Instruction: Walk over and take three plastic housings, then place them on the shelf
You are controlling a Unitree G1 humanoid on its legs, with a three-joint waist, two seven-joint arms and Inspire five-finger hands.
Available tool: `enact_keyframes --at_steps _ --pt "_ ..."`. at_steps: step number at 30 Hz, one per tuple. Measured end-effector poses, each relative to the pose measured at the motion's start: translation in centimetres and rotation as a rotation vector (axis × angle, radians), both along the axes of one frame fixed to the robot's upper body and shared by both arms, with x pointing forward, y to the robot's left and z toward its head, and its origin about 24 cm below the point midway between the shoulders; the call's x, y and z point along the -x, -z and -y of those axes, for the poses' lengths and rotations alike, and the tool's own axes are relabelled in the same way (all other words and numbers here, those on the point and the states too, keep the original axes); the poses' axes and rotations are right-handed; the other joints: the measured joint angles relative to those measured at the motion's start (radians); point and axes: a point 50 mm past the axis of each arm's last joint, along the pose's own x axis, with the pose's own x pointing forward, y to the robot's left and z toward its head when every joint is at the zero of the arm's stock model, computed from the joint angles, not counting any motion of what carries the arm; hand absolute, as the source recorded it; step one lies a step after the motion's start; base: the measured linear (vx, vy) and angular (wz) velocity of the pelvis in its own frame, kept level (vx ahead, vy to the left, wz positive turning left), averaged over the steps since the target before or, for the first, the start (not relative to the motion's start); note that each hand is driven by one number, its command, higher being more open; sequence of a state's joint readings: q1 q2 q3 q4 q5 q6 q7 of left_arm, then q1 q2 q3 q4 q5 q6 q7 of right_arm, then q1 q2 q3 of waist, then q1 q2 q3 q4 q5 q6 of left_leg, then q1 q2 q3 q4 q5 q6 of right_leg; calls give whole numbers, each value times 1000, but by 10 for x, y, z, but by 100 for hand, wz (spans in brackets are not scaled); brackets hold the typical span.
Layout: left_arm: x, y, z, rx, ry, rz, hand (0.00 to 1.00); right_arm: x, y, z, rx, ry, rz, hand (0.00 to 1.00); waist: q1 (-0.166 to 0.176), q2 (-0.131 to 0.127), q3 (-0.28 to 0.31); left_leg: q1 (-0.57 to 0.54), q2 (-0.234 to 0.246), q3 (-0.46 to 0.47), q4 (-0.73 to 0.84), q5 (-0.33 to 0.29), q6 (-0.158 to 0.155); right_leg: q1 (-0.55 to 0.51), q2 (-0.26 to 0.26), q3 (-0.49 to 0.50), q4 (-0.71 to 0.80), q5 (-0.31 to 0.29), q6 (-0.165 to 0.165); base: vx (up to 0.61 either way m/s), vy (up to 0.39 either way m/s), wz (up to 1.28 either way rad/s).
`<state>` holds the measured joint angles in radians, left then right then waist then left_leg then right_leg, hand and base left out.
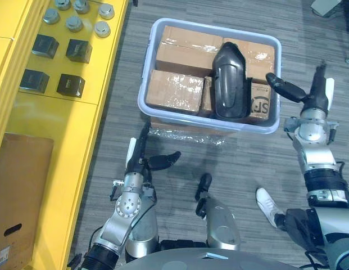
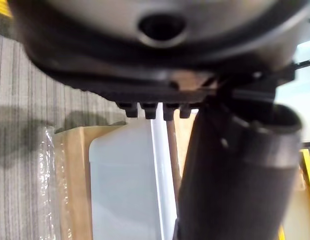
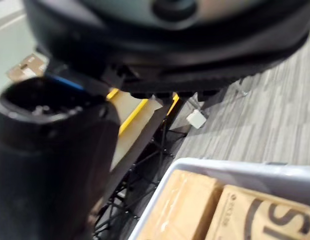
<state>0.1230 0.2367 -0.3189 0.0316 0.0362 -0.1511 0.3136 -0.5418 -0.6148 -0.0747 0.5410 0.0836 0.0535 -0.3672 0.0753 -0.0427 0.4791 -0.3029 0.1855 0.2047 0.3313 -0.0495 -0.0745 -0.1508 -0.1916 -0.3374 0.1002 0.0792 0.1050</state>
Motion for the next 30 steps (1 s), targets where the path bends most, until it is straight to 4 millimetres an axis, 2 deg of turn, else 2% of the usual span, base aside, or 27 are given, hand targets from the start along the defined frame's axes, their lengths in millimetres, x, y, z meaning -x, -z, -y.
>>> enact_keyframes --at_steps 3,9,13,18,26,30 --pt "1 2 0 25 14 -18 100 -6 0 8 5 25 -41 100 2 1 0 -7 -1 -4 2 -1 2 -4 -1 -1 0 12 3 -2 17 4" --pt "3 6 3 23 41 -42 100 -12 -14 27 74 59 -108 100 7 28 -2 -60 -9 -39 35 -22 10 -18 -6 -30 -1 15 2 -48 33 15" --pt "4 11 3 53 38 -69 100 -15 -27 38 112 85 -142 100 10 57 -7 -106 -19 -54 54 -18 16 -43 -13 -43 -1 19 -1 -43 36 10" --pt "5 17 3 79 29 -103 100 -11 -39 62 110 160 -193 100 37 96 -7 -152 -21 -68 87 -13 26 -66 -14 -52 -1 28 -3 -19 34 5" --pt "6 28 8 88 24 -149 100 -15 -42 67 84 169 -252 100 74 143 -8 -237 -21 -89 138 -23 40 -114 -14 -72 4 37 -2 -41 21 5" --pt "7 32 12 114 18 -173 100 -21 -53 62 99 145 -240 100 94 165 -5 -264 -22 -93 154 -23 45 -131 -15 -76 4 40 -3 -17 4 0"
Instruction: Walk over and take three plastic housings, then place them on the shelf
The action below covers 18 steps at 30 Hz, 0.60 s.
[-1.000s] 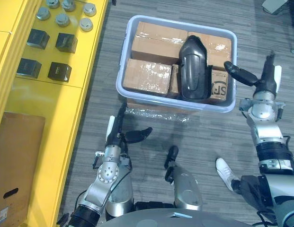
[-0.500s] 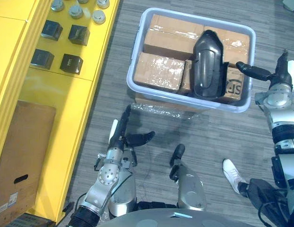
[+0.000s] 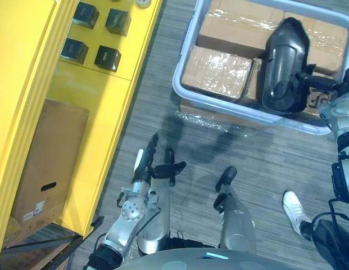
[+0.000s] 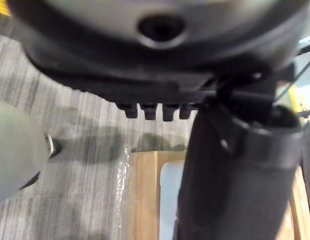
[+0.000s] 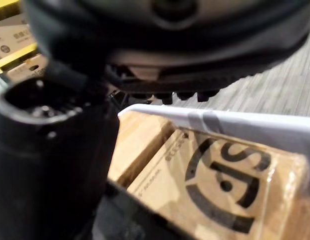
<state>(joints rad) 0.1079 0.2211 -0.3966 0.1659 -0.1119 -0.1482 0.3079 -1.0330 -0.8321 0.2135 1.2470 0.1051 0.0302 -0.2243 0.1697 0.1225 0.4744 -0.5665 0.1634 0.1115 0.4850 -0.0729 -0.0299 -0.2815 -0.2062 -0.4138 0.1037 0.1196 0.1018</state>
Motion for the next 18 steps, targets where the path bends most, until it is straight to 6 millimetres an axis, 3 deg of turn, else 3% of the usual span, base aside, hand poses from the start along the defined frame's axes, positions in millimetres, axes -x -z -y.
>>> enact_keyframes --at_steps 4,8,9,18 --pt "-3 -1 8 17 -4 8 100 -1 -22 1 75 -44 62 100 26 25 8 -20 -2 -6 1 4 3 -15 -1 -11 1 0 0 -4 -11 4" --pt "-3 2 9 9 -3 -5 100 -8 -36 -11 120 -96 93 100 30 28 9 -20 -1 -5 1 7 4 -15 -1 -12 2 0 0 0 -6 2" --pt "-3 2 9 10 -4 -4 100 -9 -38 -13 132 -105 92 0 30 28 9 -20 -1 -6 1 7 4 -15 -1 -14 3 0 0 0 0 0" --pt "-3 2 10 11 -4 -7 100 1 -28 6 73 44 -58 0 45 27 10 -17 3 -8 -6 13 2 -16 -2 -32 23 -17 -25 -59 -18 1"
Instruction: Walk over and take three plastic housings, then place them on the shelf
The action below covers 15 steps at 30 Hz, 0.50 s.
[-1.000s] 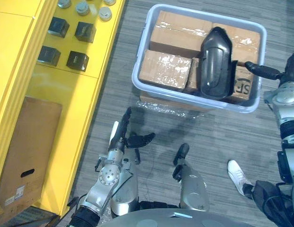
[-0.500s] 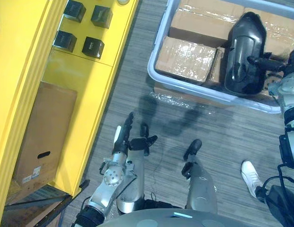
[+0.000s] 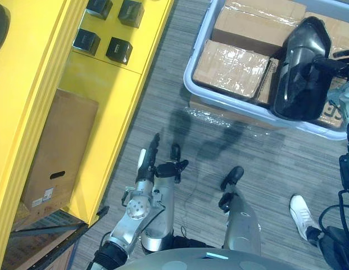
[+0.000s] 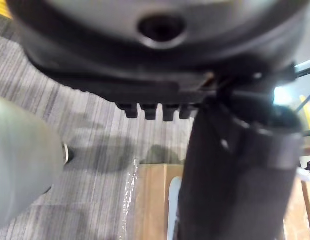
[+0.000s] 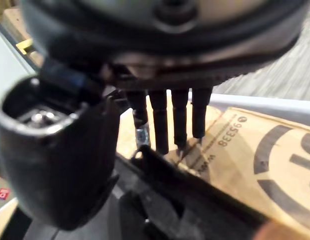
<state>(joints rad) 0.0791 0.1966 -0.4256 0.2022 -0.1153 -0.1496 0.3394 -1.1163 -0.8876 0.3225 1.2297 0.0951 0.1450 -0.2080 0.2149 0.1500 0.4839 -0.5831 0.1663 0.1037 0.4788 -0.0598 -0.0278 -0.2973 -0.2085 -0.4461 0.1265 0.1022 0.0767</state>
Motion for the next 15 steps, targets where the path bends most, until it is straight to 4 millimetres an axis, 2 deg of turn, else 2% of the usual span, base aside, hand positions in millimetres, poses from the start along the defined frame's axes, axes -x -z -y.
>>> enact_keyframes --at_steps 5,11,15 --pt "1 2 1 -4 11 -8 100 2 3 3 120 18 -126 0 5 -5 3 21 -4 -2 -42 32 -6 4 0 -6 1 2 2 0 -40 5" --pt "3 3 2 0 24 -13 100 -1 24 -3 62 4 -217 0 -4 -5 3 43 2 6 -68 39 -13 4 3 -3 9 -2 -3 23 -30 -4" --pt "3 3 1 -2 25 -13 100 0 29 -3 64 2 -232 0 -7 -8 4 45 2 10 -69 39 -13 4 3 1 10 -3 -5 -12 1 -1"
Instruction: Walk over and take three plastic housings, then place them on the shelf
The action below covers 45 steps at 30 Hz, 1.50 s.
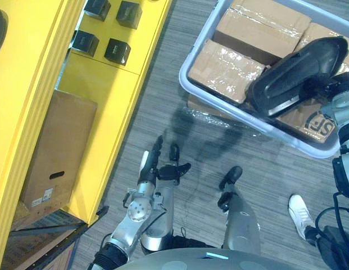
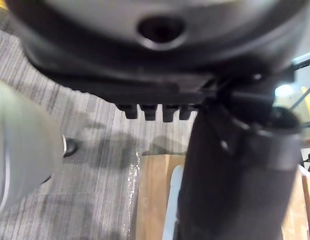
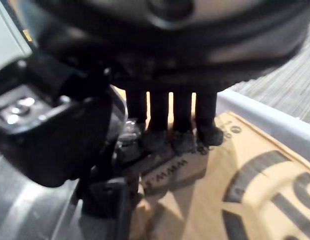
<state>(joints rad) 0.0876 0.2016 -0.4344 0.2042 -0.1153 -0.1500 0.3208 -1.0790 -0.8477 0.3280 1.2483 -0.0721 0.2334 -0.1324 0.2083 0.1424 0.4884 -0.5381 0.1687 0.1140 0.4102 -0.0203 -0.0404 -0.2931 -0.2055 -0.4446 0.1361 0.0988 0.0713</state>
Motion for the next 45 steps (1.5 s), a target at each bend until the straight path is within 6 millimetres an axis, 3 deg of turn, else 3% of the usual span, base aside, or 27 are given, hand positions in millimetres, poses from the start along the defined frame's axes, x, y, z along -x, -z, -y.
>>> enact_keyframes --at_steps 9,16,20,22,33,41,45 --pt "0 1 -3 -18 -6 1 100 -10 11 -20 59 -10 85 0 -17 -30 4 20 -2 7 -33 25 -3 -1 -1 4 0 -3 -4 -19 -2 0" --pt "-2 -9 -4 10 -29 75 100 -16 -30 -41 245 21 429 0 -29 -40 8 44 0 17 -48 33 -4 11 -1 11 1 3 3 7 -1 -1" --pt "-9 -35 -4 59 -41 206 100 -17 -58 -64 362 -43 620 0 -52 -65 10 74 1 23 -56 32 -4 33 -1 14 -1 2 2 3 1 -2" --pt "-14 -50 -4 84 -40 278 100 -16 -62 -71 399 -68 669 0 -55 -80 14 98 0 29 -68 33 -6 49 -1 20 -3 2 1 8 2 -6" --pt "-39 -104 -4 179 58 480 100 -15 -52 -96 437 -187 728 0 -80 -158 13 187 14 67 -82 22 -19 118 12 50 -35 5 5 12 5 -9" --pt "-90 -167 18 349 221 566 100 -24 -36 -134 410 -334 709 0 -101 -188 13 197 48 89 -67 9 -35 120 44 83 -54 17 -5 13 -17 -14" --pt "-116 -168 28 373 244 478 100 -28 -33 -153 393 -390 721 0 -111 -214 13 192 62 107 -56 -1 -40 107 55 103 -58 22 -6 26 -14 -17"
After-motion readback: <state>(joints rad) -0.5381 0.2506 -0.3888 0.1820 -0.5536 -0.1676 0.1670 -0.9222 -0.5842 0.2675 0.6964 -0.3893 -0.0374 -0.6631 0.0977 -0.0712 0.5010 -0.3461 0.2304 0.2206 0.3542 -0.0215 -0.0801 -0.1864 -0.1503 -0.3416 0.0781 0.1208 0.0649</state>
